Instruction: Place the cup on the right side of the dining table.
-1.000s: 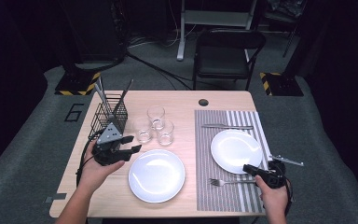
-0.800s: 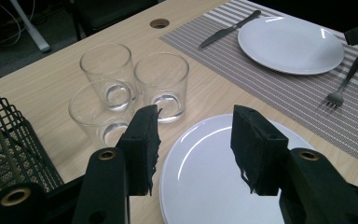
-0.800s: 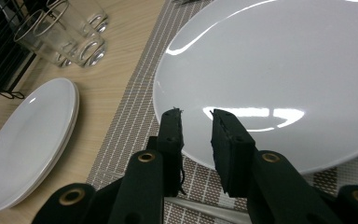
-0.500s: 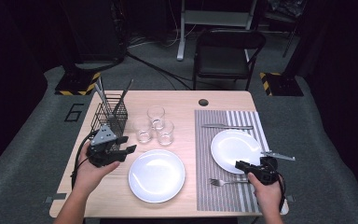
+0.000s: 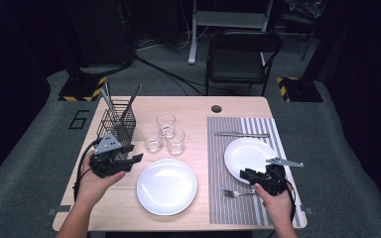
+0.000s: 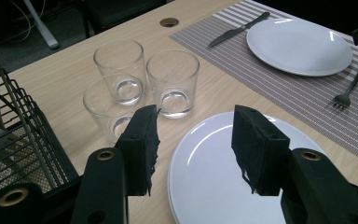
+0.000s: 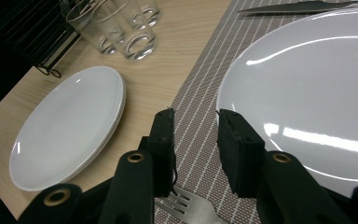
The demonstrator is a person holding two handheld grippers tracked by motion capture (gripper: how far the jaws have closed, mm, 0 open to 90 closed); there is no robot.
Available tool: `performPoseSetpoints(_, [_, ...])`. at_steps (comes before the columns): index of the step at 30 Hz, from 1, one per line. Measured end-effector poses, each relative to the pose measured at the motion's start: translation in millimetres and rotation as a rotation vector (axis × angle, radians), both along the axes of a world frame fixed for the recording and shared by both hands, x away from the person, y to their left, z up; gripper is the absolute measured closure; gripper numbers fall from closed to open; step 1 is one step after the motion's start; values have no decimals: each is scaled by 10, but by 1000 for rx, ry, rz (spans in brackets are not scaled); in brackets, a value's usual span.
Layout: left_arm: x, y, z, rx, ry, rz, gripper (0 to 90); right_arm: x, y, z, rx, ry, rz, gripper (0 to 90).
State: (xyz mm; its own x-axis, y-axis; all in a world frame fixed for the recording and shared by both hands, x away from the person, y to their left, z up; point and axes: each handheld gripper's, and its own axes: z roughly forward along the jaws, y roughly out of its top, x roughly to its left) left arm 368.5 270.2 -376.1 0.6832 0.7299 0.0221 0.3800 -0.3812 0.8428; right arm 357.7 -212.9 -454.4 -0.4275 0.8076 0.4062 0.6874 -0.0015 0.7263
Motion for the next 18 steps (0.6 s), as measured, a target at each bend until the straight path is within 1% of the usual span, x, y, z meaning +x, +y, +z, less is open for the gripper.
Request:
performPoseSetpoints(2, [1,6,-9,-2,1,4,501,15,38,1,-5,-2,18,660])
performPoseSetpoints(4, [0,23,-9,1,7,8,497,25,77,5,-5,9,30,656])
performPoseSetpoints(5, [-1,30,-10,1,8,10,495,37,106,0,-11,1,38,651])
performPoseSetpoints(7, [-5,41,-12,-1,15,11,490,51,157,4,-22,9,57,641])
performPoseSetpoints(14, [-24,66,-18,-8,14,21,474,109,324,38,-46,-5,111,597])
performPoseSetpoints(16, [-29,79,-20,-5,24,24,470,122,383,58,-50,-7,123,589])
performPoseSetpoints(18, [-34,91,-22,-6,28,28,467,139,446,75,-70,-17,138,581])
